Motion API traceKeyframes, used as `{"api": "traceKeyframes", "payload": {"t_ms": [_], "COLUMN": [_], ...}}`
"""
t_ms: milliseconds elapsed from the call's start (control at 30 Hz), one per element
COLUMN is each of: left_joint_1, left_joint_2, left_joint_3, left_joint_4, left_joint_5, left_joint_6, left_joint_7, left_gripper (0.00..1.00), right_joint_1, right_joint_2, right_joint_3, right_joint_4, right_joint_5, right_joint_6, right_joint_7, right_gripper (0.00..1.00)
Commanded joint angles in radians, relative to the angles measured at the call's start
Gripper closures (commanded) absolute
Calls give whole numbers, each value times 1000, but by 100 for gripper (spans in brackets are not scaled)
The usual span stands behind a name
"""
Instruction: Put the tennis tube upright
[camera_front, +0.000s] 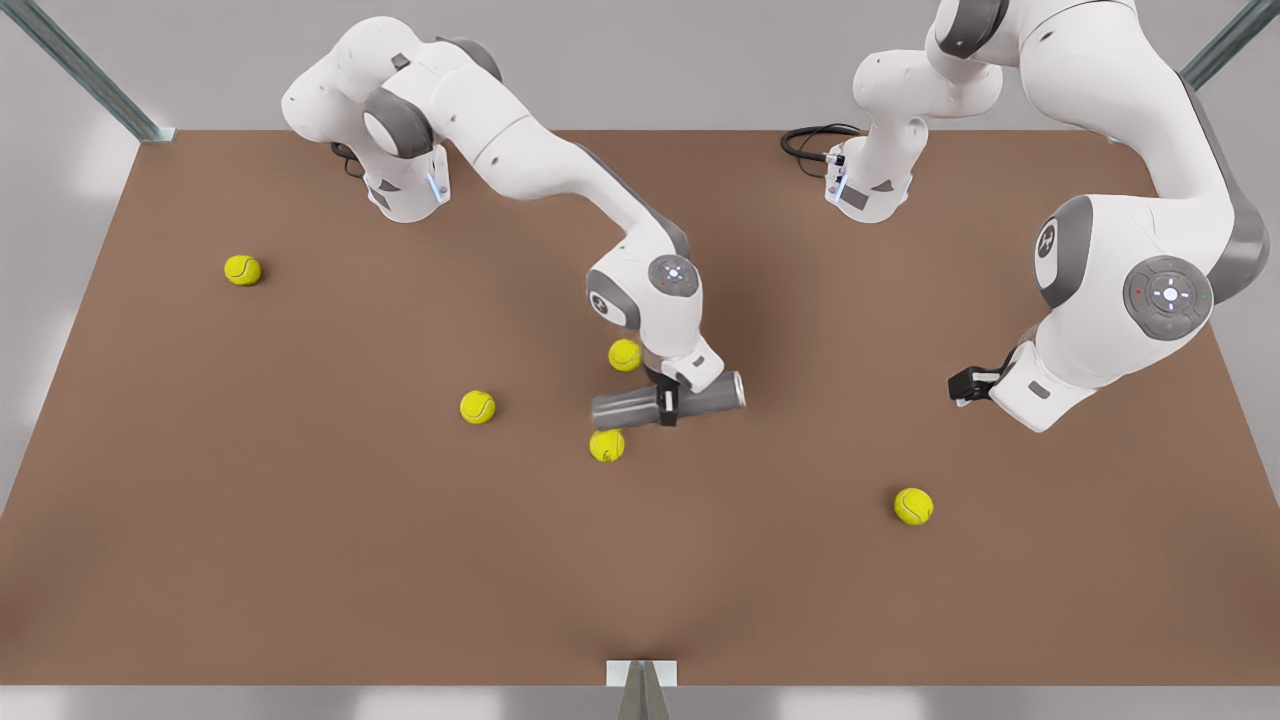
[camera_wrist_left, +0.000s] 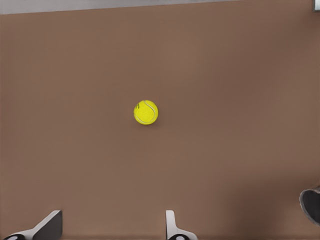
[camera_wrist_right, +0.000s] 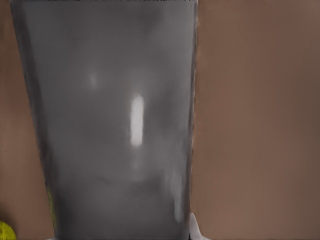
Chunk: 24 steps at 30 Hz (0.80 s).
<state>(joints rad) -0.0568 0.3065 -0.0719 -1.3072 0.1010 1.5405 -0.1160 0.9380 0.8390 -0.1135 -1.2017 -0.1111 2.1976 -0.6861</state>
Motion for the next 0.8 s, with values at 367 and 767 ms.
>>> {"api": "traceKeyframes", "payload": {"t_ms": [367,767], "left_joint_1": [3,2], "left_joint_2": [-3,-1], "left_joint_3": [-2,-2], "left_joint_4": [3,3], "left_joint_5": [0,0], "left_joint_6": [-2,0], "left_joint_7": [-1,-1], "left_gripper": [0,0], "right_joint_1": [42,42], "right_joint_2": [95,296], "right_joint_3": [-3,-5], "right_joint_4": [149,357], "right_joint_5": [70,85], "right_joint_6": [4,59], "right_joint_7": [17,214], "right_gripper": [38,39]}}
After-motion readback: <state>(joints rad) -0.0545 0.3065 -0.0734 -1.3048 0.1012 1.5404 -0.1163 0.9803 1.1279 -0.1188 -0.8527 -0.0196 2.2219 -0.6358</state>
